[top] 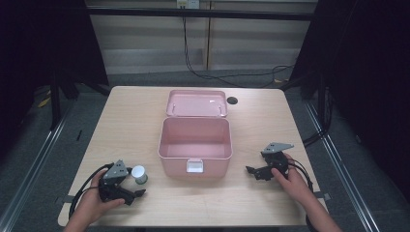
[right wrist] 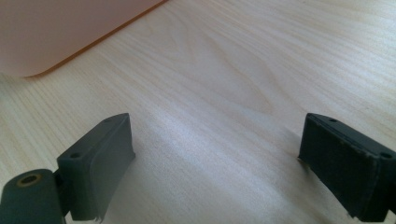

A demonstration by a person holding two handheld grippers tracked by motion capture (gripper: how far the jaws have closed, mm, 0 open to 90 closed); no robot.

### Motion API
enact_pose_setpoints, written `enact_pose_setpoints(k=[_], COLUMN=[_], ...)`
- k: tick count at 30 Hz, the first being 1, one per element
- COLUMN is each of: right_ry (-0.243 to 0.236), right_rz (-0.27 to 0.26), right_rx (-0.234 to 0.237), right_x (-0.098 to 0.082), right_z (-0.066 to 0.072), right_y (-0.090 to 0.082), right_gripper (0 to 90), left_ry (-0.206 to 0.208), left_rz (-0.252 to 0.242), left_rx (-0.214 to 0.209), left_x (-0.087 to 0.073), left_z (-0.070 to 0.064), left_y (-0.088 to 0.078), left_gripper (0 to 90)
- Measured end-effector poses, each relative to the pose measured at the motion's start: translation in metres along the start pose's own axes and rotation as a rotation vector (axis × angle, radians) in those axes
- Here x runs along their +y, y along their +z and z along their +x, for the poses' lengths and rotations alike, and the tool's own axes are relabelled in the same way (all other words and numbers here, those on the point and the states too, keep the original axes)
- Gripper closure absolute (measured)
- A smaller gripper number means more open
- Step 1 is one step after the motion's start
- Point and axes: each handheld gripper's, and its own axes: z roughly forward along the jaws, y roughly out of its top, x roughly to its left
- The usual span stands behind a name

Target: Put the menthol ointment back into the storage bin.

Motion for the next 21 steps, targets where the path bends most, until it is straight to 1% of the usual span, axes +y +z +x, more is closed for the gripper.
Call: enact_pose_setpoints(k=[3, 5, 6, 7, 8, 9, 10, 13, 14, 15, 16, 18, 19, 20, 21], right_ry=[0.0, 0.0, -0.001, -0.001, -0.001, -0.003, -0.002, 0.004, 0.004, 0.004, 0.003, 0.004, 0.004, 0.004, 0.004], right_rz=[0.0, 0.0, 0.0, 0.0, 0.0, -0.001, -0.001, 0.003, 0.003, 0.003, 0.003, 0.003, 0.003, 0.003, 0.003], right_rx=[0.0, 0.0, 0.0, 0.0, 0.0, 0.0, 0.0, 0.0, 0.0, 0.0, 0.0, 0.0, 0.0, 0.0, 0.0], right_x=[0.0, 0.0, 0.0, 0.0, 0.0, 0.0, 0.0, -0.001, -0.001, -0.001, -0.001, -0.001, -0.001, -0.001, -0.001], right_z=[0.0, 0.0, 0.0, 0.0, 0.0, 0.0, 0.0, 0.001, 0.001, 0.001, 0.001, 0.001, 0.001, 0.001, 0.001], right_y=[0.0, 0.0, 0.0, 0.0, 0.0, 0.0, 0.0, -0.001, -0.001, -0.001, -0.001, -0.001, -0.001, -0.001, -0.001], right_gripper=[9.2, 9.2, 9.2, 9.2, 9.2, 9.2, 9.2, 9.2, 9.2, 9.2, 9.2, 9.2, 9.2, 9.2, 9.2], left_ry=[-0.006, -0.007, -0.018, -0.018, -0.049, -0.049, -0.082, -0.132, -0.127, -0.127, -0.133, -0.154, -0.154, -0.161, -0.161], left_rz=[0.002, 0.022, 0.026, 0.026, 0.059, 0.059, 0.079, 0.122, 0.147, 0.147, 0.201, 0.254, 0.254, 0.302, 0.302], left_rx=[0.002, 0.007, 0.012, 0.012, 0.02, 0.02, 0.023, 0.01, 0.012, 0.012, 0.016, -0.003, -0.003, -0.002, -0.002], left_x=[0.0, 0.002, 0.003, 0.003, 0.007, 0.007, 0.01, 0.014, 0.016, 0.016, 0.02, 0.025, 0.025, 0.032, 0.032], left_z=[0.0, -0.001, -0.002, -0.002, -0.004, -0.004, -0.003, -0.004, -0.003, -0.003, -0.004, -0.006, -0.006, -0.005, -0.005], left_y=[0.0, 0.0, 0.0, 0.0, -0.002, -0.002, -0.004, -0.008, -0.009, -0.009, -0.011, -0.012, -0.012, -0.015, -0.015], left_gripper=[4.0, 4.1, 4.2, 4.6, 6.0, 8.2, 10.8, 15.8, 16.1, 17.1, 18.8, 20.8, 22.4, 22.9, 23.1])
